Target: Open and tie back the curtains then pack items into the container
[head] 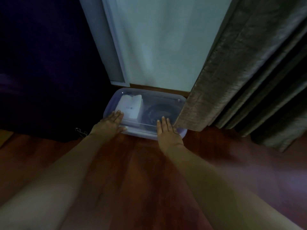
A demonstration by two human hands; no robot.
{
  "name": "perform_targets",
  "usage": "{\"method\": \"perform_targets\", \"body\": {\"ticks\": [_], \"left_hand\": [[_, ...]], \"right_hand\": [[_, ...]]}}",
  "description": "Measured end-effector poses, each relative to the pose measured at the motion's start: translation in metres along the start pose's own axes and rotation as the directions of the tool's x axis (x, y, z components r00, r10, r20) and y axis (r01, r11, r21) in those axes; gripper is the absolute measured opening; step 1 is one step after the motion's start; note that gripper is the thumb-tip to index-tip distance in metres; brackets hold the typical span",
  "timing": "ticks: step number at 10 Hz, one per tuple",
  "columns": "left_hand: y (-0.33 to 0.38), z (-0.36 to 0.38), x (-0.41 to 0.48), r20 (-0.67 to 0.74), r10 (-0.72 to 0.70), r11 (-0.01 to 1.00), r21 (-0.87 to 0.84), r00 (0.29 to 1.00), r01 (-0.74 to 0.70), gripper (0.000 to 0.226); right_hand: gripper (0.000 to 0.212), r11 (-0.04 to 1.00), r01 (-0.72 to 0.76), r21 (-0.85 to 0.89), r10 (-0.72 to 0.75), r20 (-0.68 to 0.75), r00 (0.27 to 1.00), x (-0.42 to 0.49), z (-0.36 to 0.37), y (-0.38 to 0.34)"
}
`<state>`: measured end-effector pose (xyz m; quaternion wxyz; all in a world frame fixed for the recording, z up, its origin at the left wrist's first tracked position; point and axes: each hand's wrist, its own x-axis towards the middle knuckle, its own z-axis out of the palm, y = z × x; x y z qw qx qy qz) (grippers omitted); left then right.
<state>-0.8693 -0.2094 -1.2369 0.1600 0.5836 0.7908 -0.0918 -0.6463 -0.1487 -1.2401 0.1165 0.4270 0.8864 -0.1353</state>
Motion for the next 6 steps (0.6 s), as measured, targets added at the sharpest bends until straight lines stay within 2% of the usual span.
{"method": "perform_targets", "body": {"ticks": [1, 3, 4, 5, 6], "left_hand": [[0.005, -0.004, -0.009, -0.016, -0.028, 0.999, 0.043, 0.999, 0.029, 0.069], [0.032, -0.002, -0.041, -0.038, -0.067, 0.998, -0.02, 0.997, 0.066, 0.069], [0.046, -0.027, -0.056, -0.031, -0.072, 0.997, -0.044, 0.997, 0.07, 0.063], [0.056, -0.068, -0.068, -0.044, -0.072, 0.997, 0.019, 0.996, 0.073, 0.057], [0.073, -0.135, -0.091, -0.033, -0.054, 0.999, 0.004, 0.998, 0.055, 0.055]], "right_hand": [[0.065, 1.0, -0.006, -0.004, 0.006, 0.003, 1.0, -0.004, -0.003, -0.002], [0.068, 0.988, 0.143, 0.066, -0.148, 0.092, 0.985, -0.034, -0.014, -0.012], [0.066, 0.944, 0.223, 0.242, -0.246, 0.069, 0.967, -0.049, -0.045, -0.02], [0.065, 0.931, 0.207, 0.302, -0.225, 0.026, 0.974, -0.059, -0.086, -0.028], [0.062, 0.925, 0.25, 0.285, -0.269, 0.03, 0.963, -0.08, -0.157, -0.033]]}}
